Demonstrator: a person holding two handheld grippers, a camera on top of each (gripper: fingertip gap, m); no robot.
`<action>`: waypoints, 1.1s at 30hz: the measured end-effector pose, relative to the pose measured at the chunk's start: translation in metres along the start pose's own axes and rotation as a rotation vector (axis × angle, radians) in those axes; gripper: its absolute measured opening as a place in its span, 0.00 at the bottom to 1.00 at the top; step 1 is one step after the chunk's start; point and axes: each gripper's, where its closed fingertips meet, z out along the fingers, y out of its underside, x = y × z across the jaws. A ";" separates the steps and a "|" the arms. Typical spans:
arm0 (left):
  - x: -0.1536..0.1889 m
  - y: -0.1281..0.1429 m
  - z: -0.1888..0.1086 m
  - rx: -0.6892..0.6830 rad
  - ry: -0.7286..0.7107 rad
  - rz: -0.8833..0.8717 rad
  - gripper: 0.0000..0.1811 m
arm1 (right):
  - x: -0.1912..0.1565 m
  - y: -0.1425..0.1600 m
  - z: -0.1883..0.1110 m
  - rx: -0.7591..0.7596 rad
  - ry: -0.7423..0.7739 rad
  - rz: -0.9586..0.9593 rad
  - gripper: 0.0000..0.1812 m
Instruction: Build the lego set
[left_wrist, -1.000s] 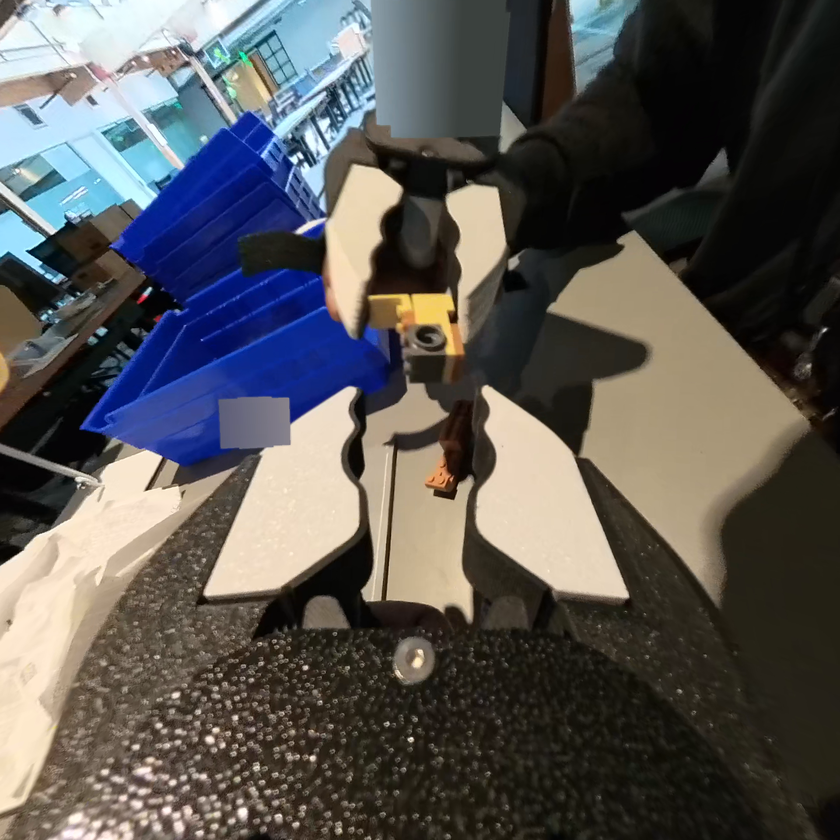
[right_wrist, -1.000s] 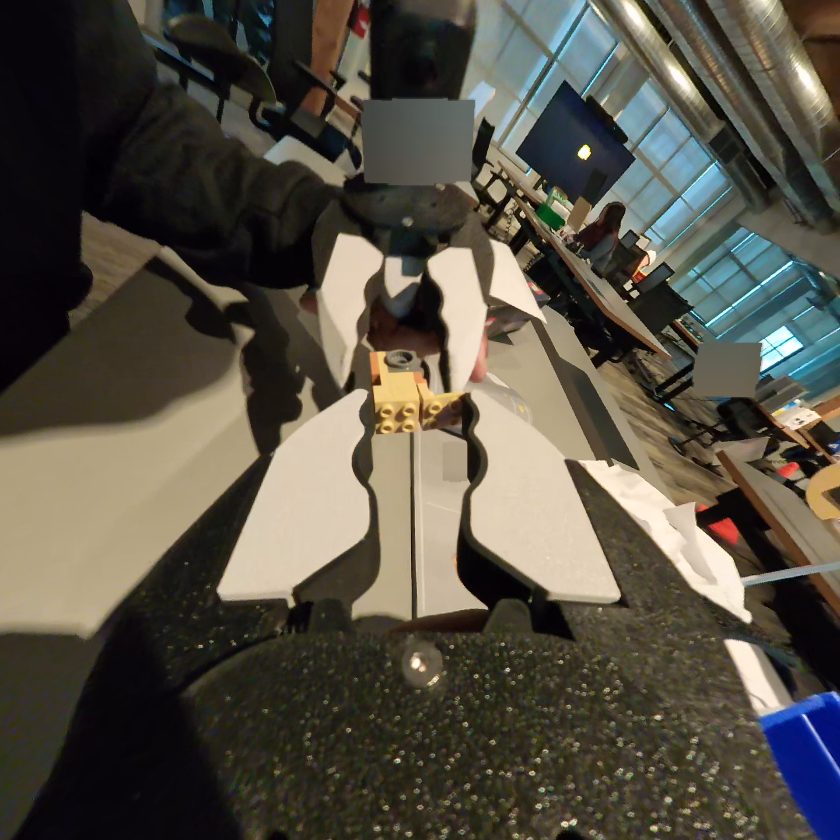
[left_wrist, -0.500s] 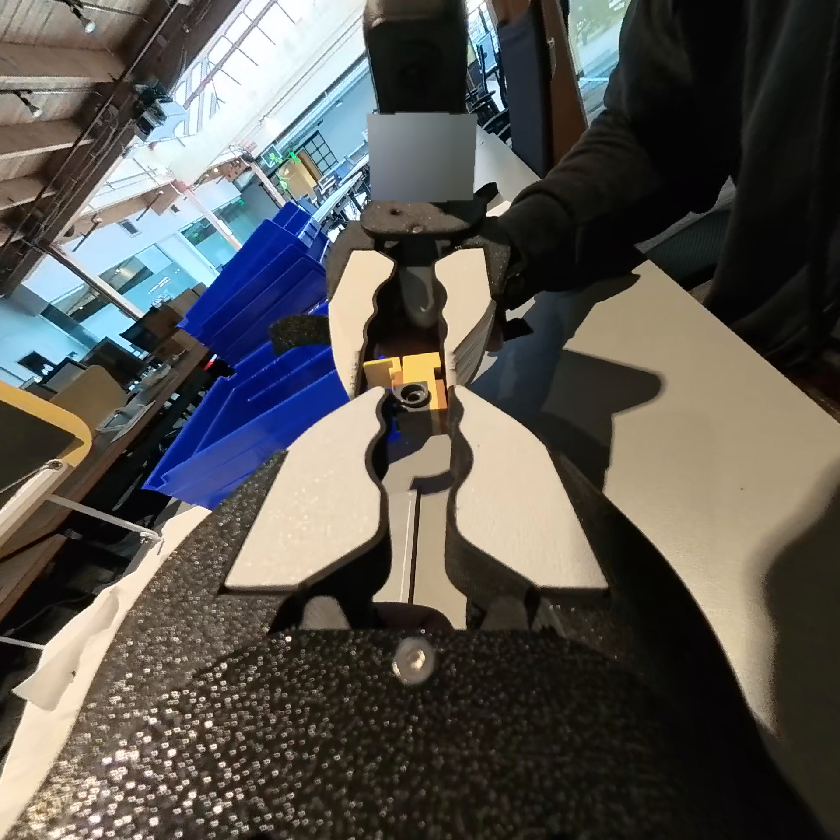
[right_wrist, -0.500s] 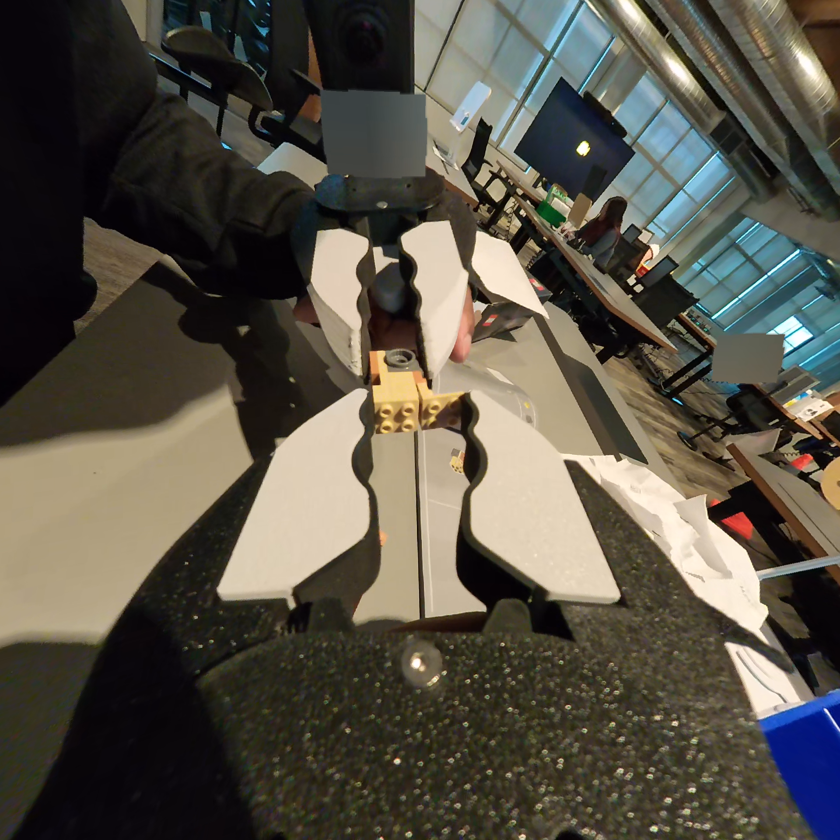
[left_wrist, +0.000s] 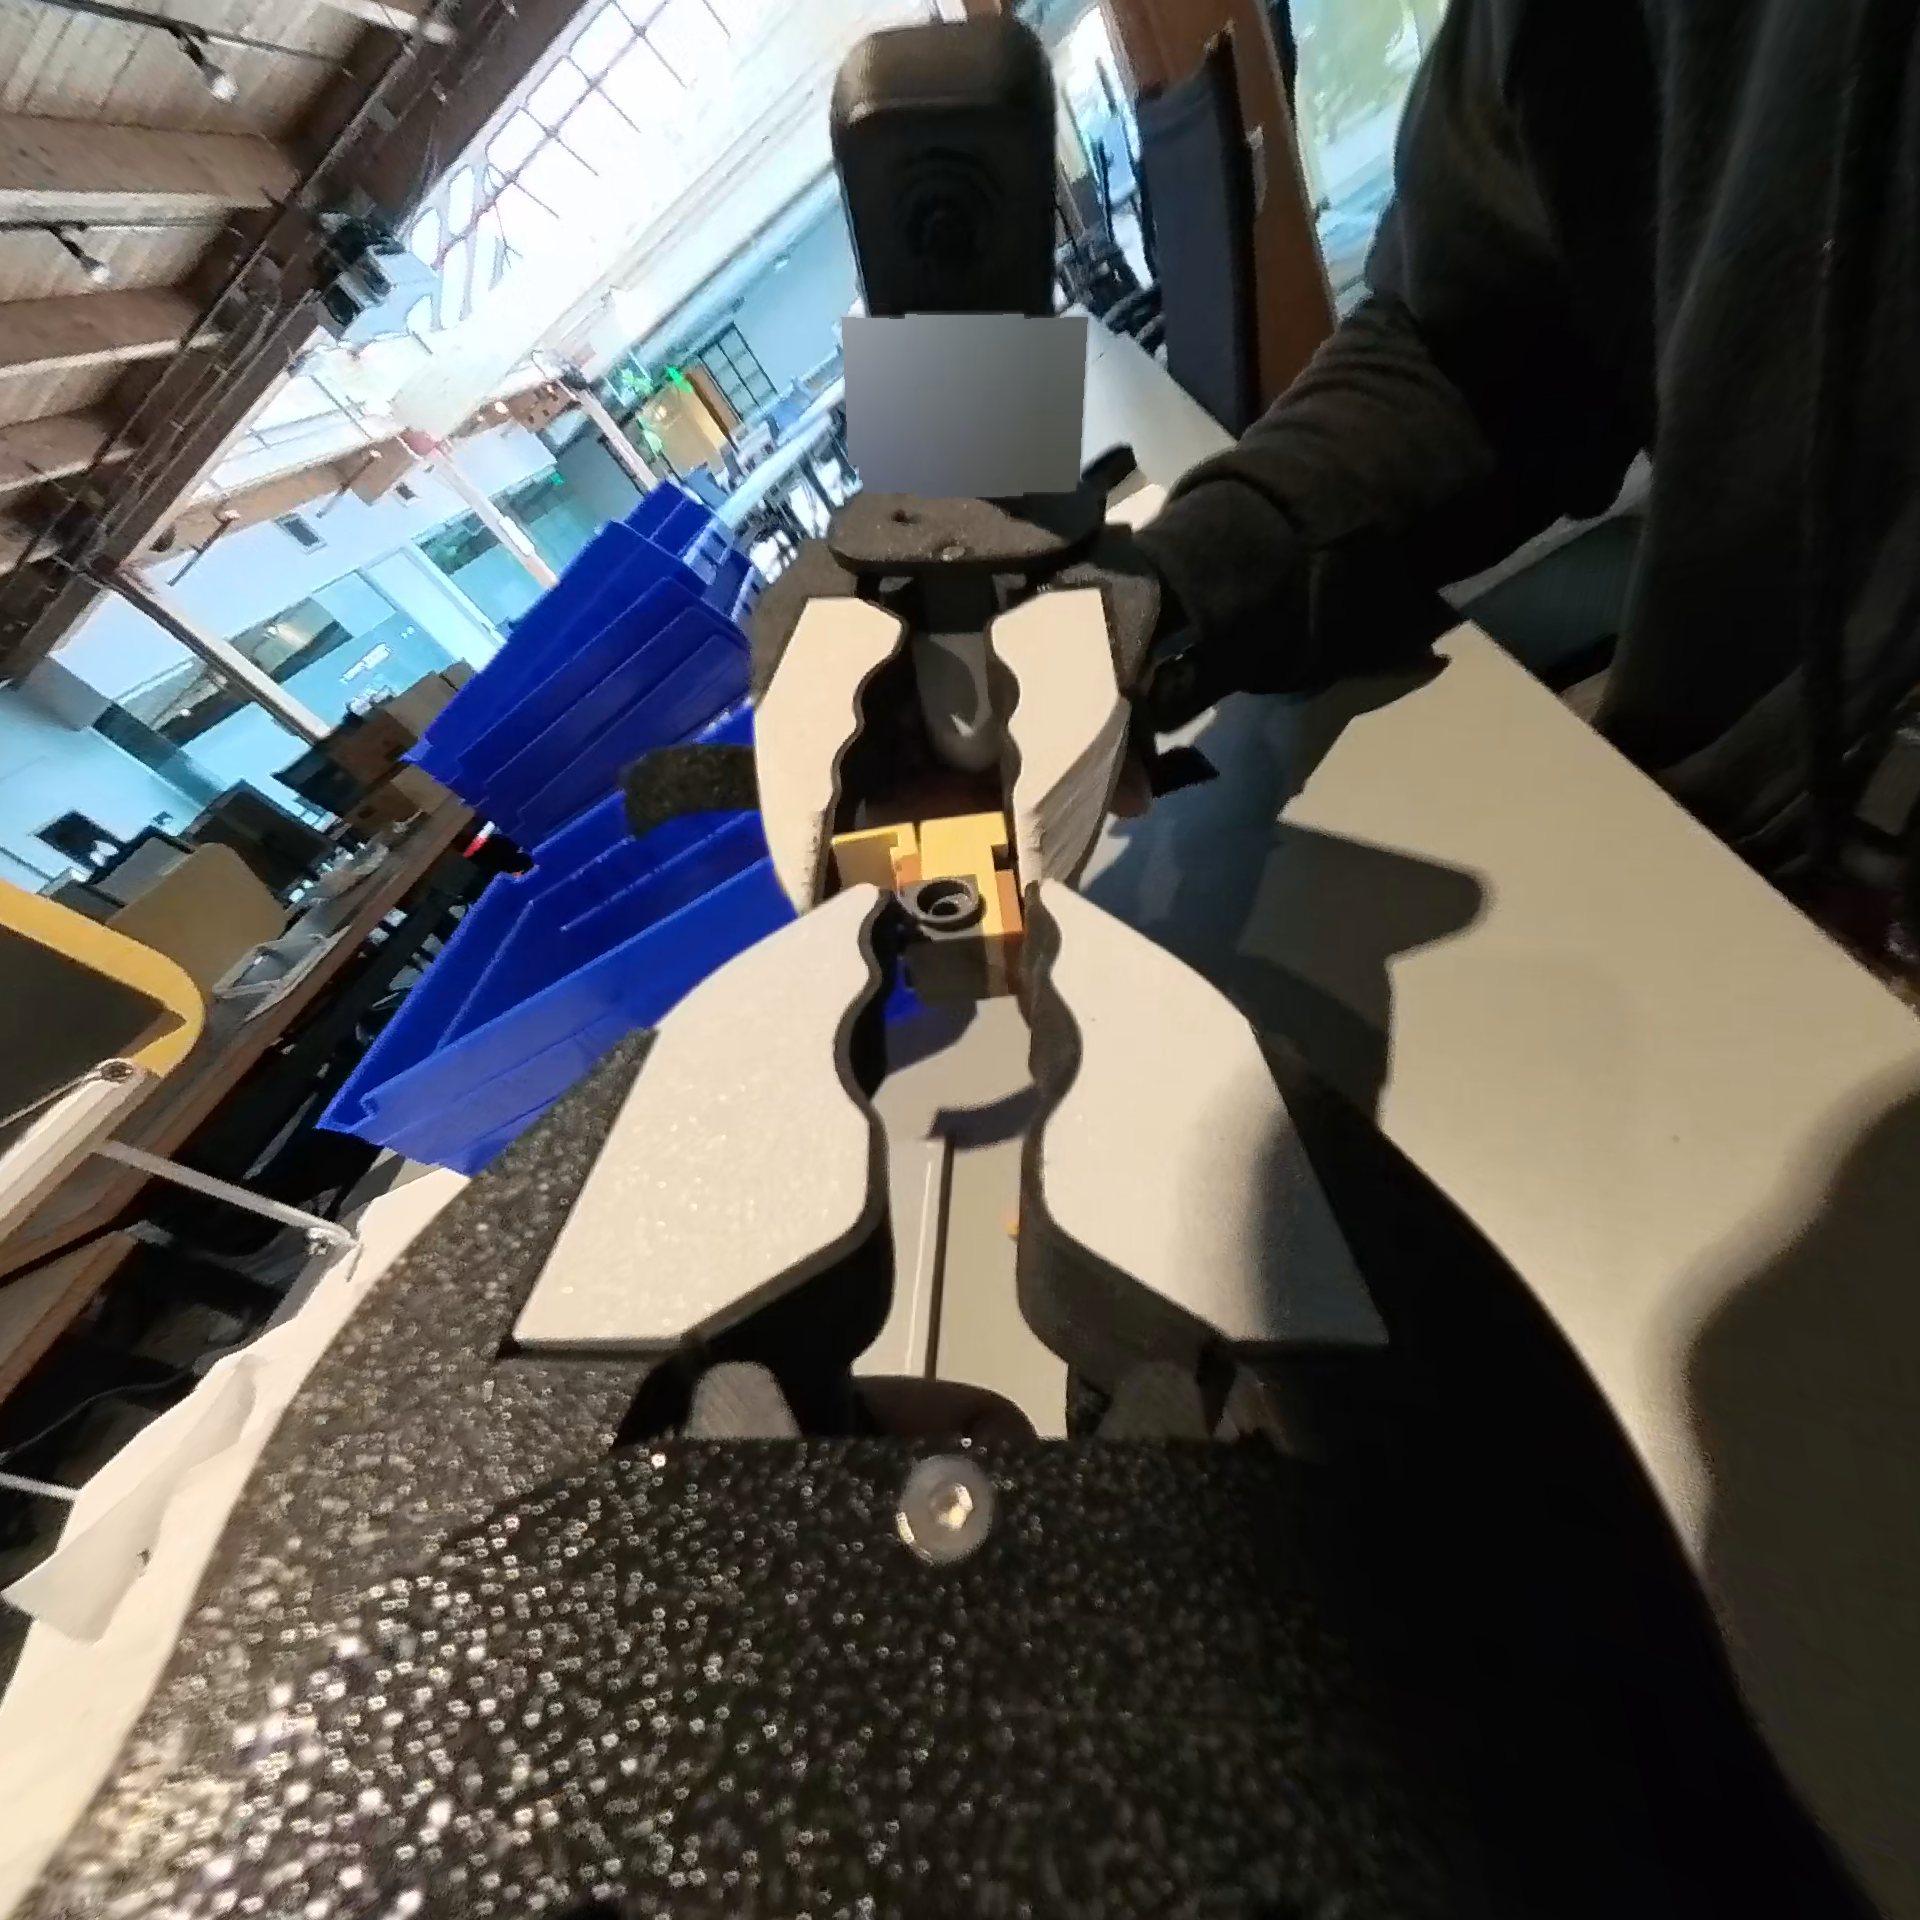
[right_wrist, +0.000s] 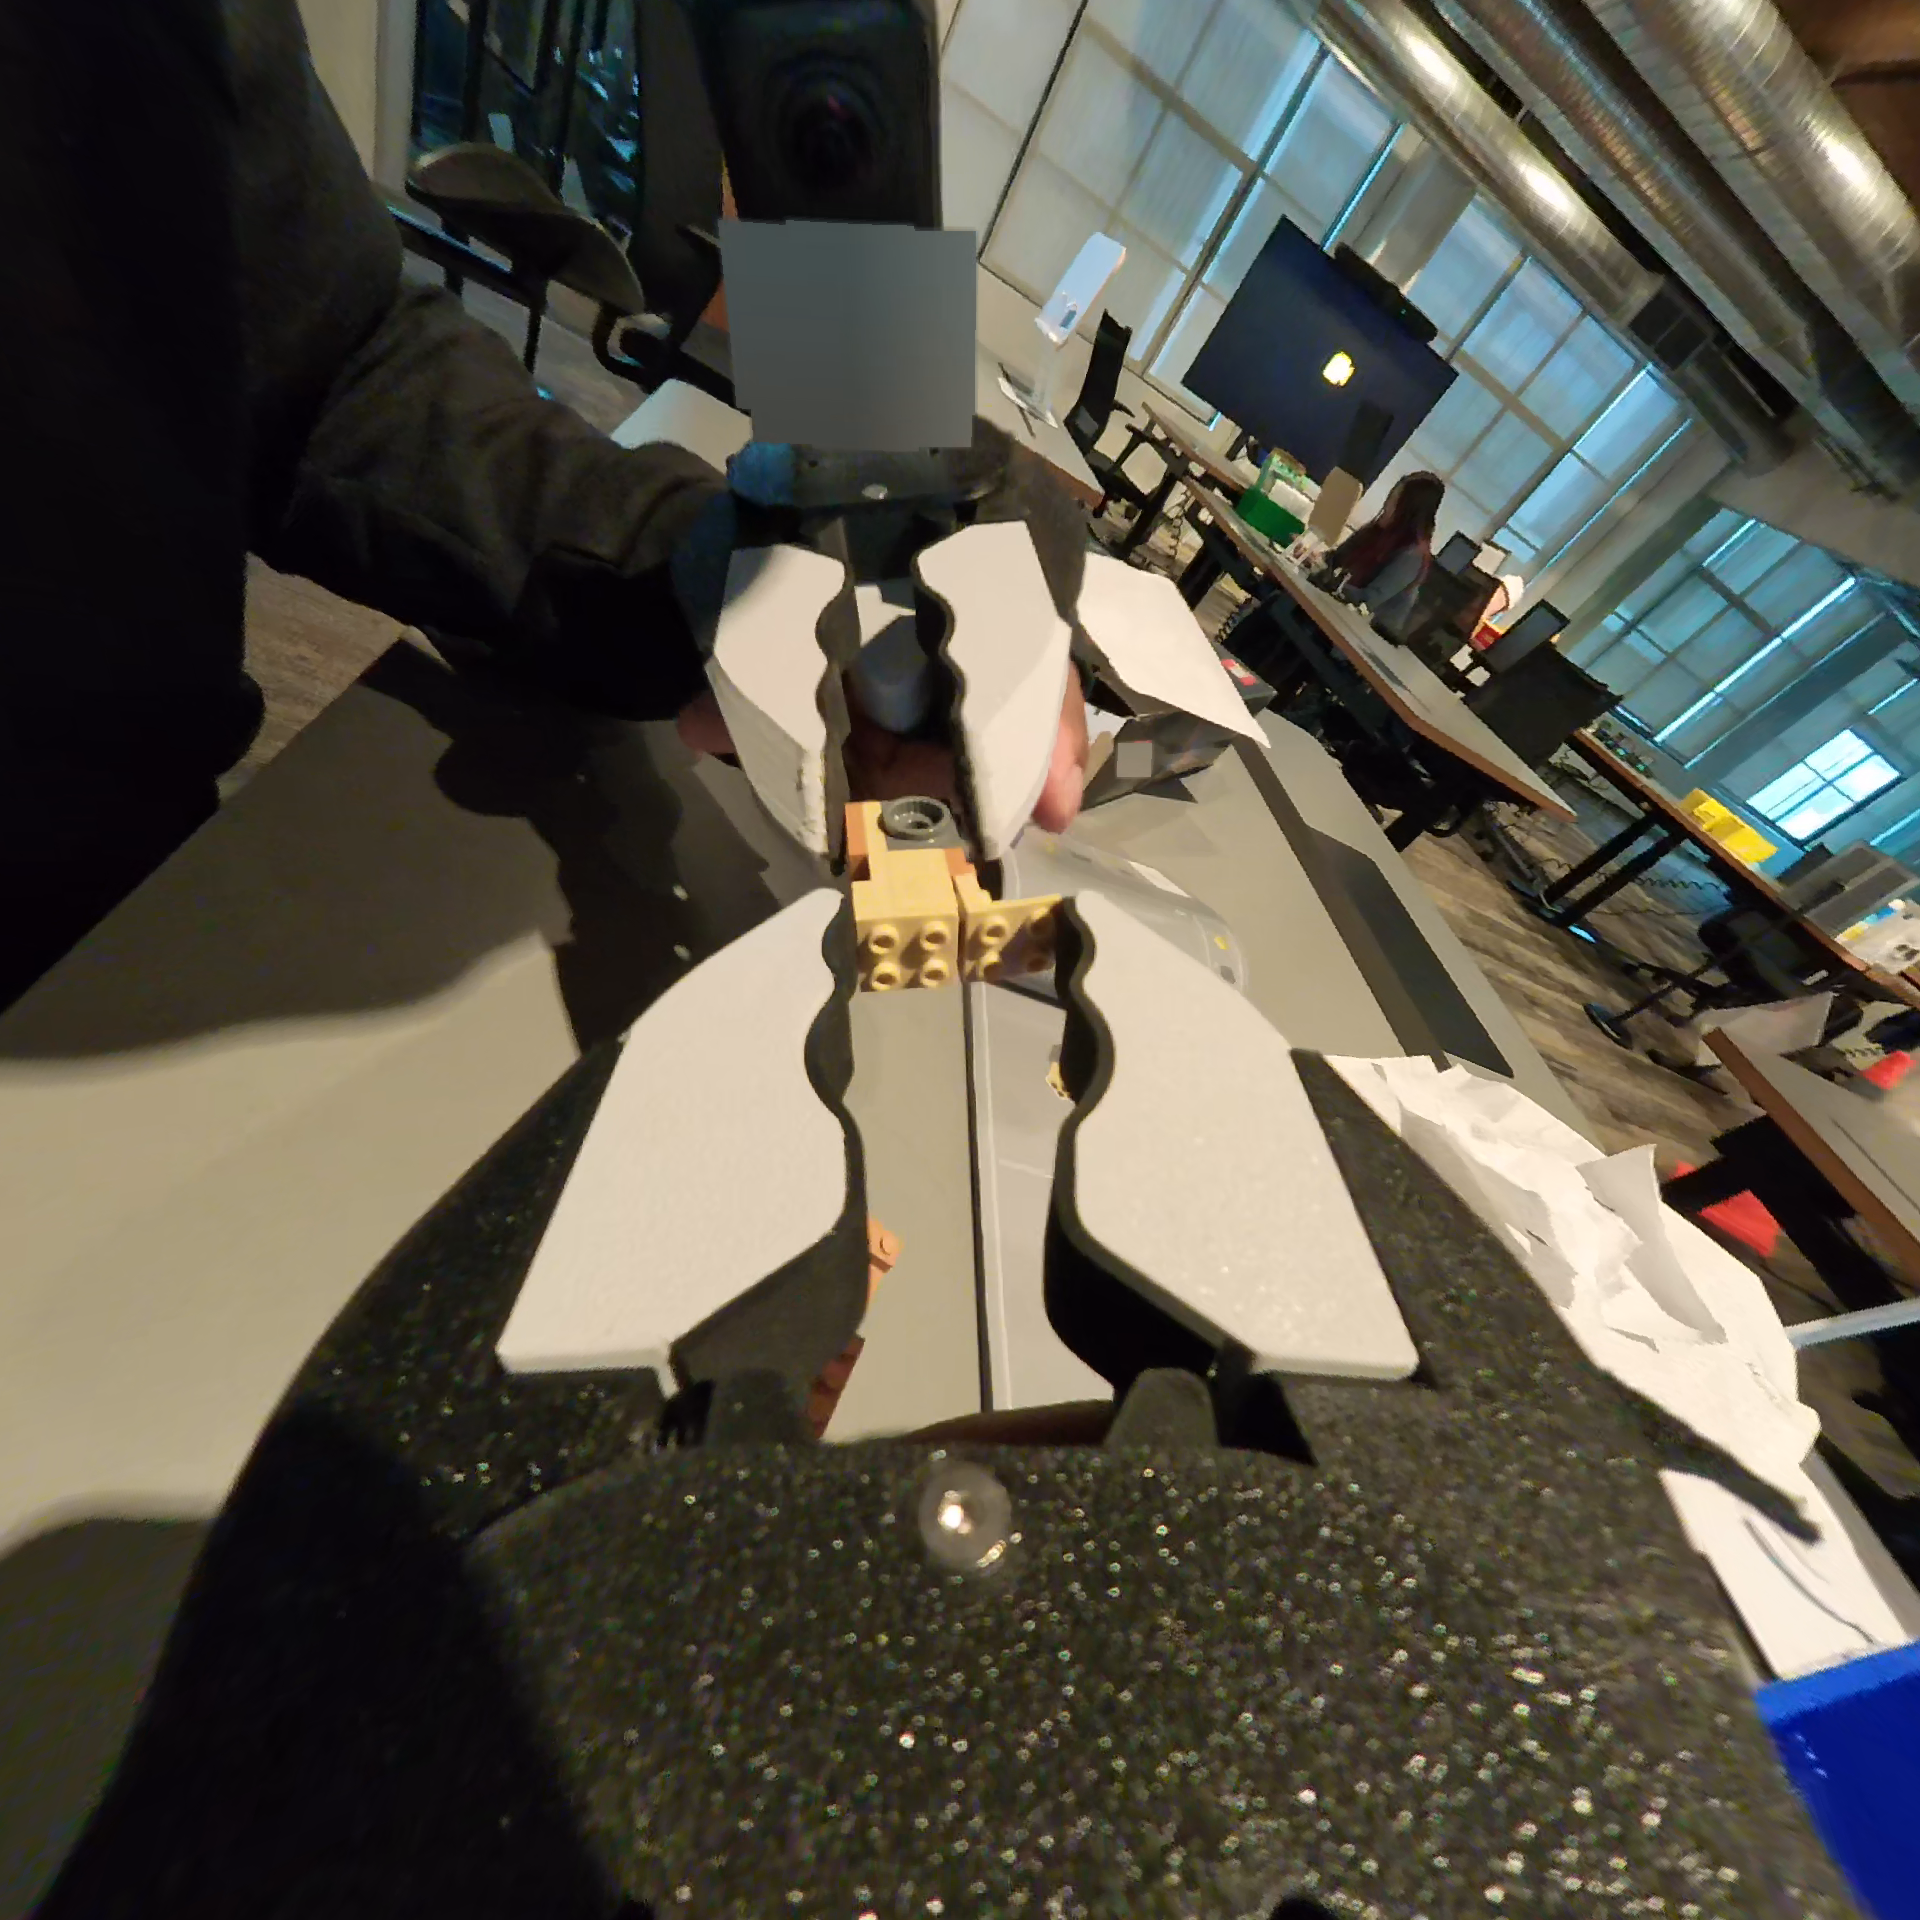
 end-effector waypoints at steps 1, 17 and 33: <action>-0.001 -0.001 0.000 0.014 -0.005 -0.009 0.13 | -0.001 -0.001 0.000 0.008 -0.005 0.004 0.20; 0.008 -0.008 0.001 0.069 -0.023 0.146 0.18 | -0.007 -0.013 0.003 0.085 0.004 0.048 0.20; 0.012 -0.007 0.002 0.060 -0.025 0.199 0.18 | -0.014 -0.018 0.003 0.108 -0.022 0.041 0.20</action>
